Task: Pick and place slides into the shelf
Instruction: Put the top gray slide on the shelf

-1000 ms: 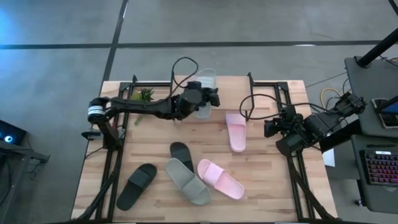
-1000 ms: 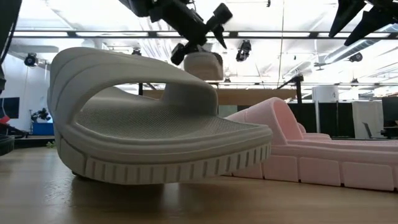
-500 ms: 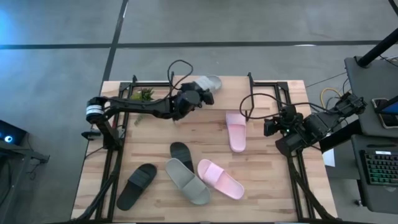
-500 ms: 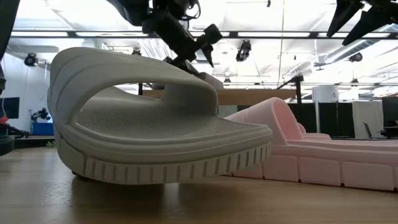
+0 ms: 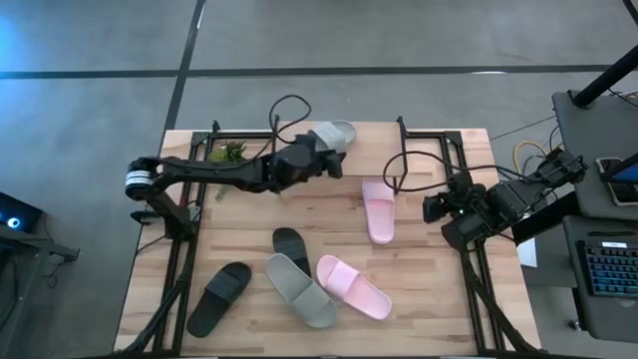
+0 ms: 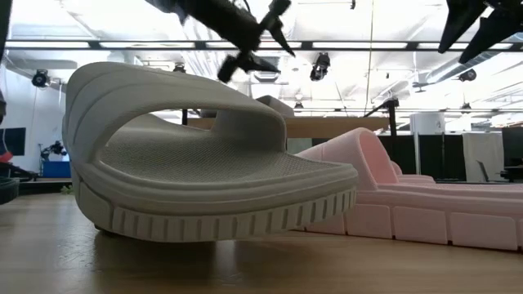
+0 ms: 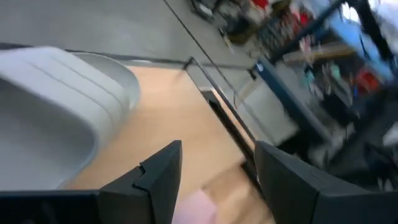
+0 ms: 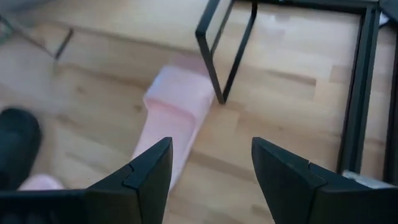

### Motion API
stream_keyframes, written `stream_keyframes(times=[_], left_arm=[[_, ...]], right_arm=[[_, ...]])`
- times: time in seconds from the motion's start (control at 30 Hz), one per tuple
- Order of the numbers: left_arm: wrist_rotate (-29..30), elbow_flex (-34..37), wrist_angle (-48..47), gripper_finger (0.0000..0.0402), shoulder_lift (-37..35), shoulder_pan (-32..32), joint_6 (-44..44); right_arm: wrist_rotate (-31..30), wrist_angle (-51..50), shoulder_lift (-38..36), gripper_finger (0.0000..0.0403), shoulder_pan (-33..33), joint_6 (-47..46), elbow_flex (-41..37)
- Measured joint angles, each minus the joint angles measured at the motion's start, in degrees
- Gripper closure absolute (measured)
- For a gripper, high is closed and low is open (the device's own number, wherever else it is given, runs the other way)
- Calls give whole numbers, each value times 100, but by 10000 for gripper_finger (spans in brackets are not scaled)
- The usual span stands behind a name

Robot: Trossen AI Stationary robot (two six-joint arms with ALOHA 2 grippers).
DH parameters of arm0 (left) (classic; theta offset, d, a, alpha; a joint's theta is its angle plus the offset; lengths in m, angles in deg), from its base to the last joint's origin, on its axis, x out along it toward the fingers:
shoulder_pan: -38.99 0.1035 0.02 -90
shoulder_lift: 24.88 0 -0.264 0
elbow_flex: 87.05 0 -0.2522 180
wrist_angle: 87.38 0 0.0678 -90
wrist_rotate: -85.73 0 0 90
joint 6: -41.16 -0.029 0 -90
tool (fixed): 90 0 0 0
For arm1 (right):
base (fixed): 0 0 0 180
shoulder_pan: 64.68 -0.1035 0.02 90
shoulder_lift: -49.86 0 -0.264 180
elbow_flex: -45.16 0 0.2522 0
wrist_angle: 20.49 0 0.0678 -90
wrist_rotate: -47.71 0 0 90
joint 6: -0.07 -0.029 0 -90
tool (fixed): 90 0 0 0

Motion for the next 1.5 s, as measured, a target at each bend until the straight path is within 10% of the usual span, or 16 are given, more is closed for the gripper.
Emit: stream_keyframes(times=[0.23,0.43,0.67,1.0,1.5], left_arm=[[-56,-3,-2864,234,-1110,-319,-455],[185,7,-3664,353,-1710,-298,-804],[156,21,-3712,390,-1632,180,-2018],[-1225,25,-3928,389,-1410,1606,-2433],[-3072,34,-4099,389,-1097,2924,-3198]], right_arm=[[198,1458,-2,207,227,1503,-2],[301,2780,13,302,1624,3553,-1],[2320,4997,287,390,3856,5656,-13],[4438,6129,2020,385,5483,5788,92],[4440,6140,4054,385,5652,6437,1844]])
